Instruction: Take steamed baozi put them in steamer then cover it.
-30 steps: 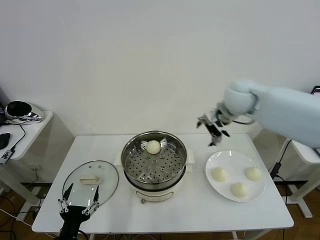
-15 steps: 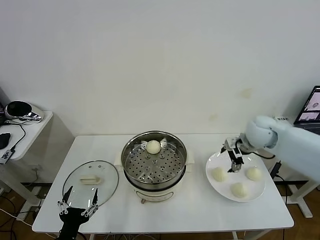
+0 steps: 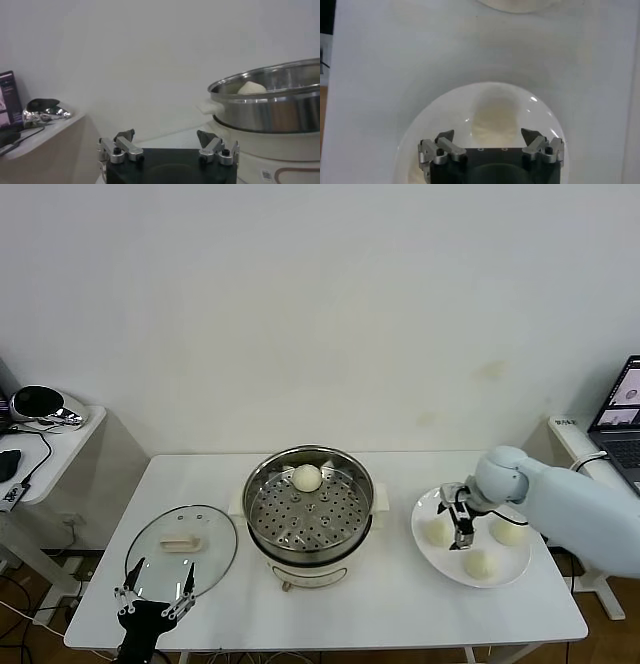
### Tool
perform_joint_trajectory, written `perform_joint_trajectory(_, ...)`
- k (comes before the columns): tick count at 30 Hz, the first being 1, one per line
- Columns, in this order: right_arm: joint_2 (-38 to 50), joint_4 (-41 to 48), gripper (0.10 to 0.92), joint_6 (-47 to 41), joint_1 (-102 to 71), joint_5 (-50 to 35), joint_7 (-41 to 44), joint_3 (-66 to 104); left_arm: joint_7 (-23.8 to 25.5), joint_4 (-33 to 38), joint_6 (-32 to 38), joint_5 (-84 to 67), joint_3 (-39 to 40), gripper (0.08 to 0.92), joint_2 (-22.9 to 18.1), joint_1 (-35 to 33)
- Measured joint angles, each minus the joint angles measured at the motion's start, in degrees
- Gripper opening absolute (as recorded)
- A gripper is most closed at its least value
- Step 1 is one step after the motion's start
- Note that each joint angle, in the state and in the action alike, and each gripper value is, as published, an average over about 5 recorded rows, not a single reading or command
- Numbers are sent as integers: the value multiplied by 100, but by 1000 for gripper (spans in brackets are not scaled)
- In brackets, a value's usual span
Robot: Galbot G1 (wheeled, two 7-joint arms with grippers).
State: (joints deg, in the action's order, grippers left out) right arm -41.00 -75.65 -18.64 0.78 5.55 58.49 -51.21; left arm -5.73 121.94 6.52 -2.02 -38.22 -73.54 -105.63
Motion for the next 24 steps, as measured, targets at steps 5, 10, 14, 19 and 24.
perform_joint_trajectory(5,-191,305,823,31,-145,155,-25,166,-10,-31,51,15,-5,823,-23,-22)
perform_joint_trajectory(10,-344,558,822,37,-241,284,-23,290,-13,-37,69,25,-8,823,-33,-20)
perform_joint_trajectory(14,-443,712,809,45,-298,350,-8,356,-13,-37,76,40,-9,823,-48,-27)
perform_joint_trajectory(19,-514,816,730,50,-350,384,37,409,-13,-36,83,59,-9,823,-57,-40)
perform_joint_trajectory(24,-519,838,626,53,-351,382,74,442,-12,-34,86,72,-6,823,-66,-40)
